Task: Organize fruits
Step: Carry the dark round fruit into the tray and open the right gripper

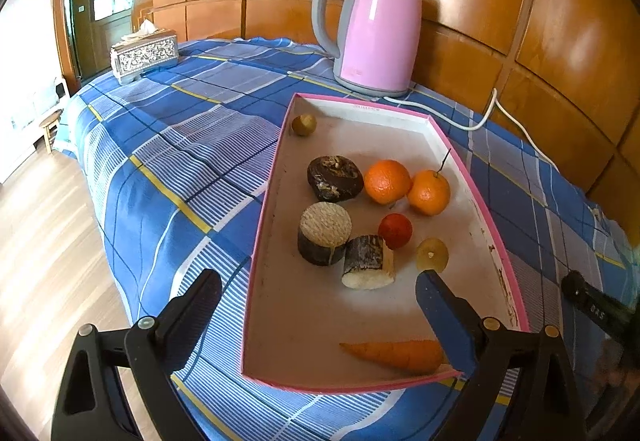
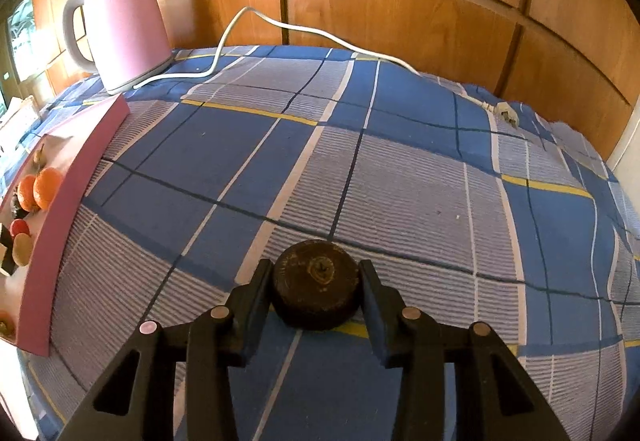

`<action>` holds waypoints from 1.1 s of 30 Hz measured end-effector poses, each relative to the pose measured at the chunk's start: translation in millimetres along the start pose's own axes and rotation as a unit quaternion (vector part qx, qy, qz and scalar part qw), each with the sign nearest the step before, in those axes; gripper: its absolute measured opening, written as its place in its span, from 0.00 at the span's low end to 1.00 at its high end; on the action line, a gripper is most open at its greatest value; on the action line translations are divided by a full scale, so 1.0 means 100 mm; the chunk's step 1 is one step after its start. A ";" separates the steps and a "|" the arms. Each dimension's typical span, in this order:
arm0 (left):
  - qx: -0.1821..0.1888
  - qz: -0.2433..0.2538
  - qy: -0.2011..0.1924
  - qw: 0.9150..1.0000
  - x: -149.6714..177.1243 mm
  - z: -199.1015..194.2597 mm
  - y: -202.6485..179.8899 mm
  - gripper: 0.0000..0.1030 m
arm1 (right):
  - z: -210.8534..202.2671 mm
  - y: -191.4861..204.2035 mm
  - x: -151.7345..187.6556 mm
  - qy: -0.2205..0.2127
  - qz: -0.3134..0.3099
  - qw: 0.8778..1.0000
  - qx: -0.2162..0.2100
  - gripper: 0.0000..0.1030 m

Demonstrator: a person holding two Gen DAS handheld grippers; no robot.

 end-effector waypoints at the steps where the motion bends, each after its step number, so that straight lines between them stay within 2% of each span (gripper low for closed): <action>1: -0.001 -0.001 0.000 1.000 0.00 0.00 0.01 0.95 | -0.02 0.02 0.02 0.007 0.004 1.000 -0.008 0.41; 12: -0.008 0.000 -0.010 1.000 -0.07 -0.05 0.07 0.96 | -0.34 0.62 0.15 0.035 -0.024 0.994 -0.105 0.41; 23: -0.002 -0.004 -0.015 1.000 -0.10 -0.05 0.13 0.96 | -0.54 1.54 0.14 0.062 -0.100 0.975 -0.189 0.41; 27: 0.003 -0.005 -0.019 1.000 -0.13 -0.06 0.13 0.96 | -0.51 1.83 0.13 0.077 -0.122 0.968 -0.207 0.41; 33: 0.007 -0.003 -0.021 1.000 -0.14 -0.06 0.13 0.96 | -0.36 2.25 -0.08 0.066 -0.135 0.967 -0.204 0.41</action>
Point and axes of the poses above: each gripper's, at about its wrist camera, not at the fingertips, and z roughly the way its jaws point, y to its left, x to its underside, the point moved 7 cm from there along z, roughly the way its jaws point, and after that the axes turned 15 degrees about z, right-handed, at the moved point
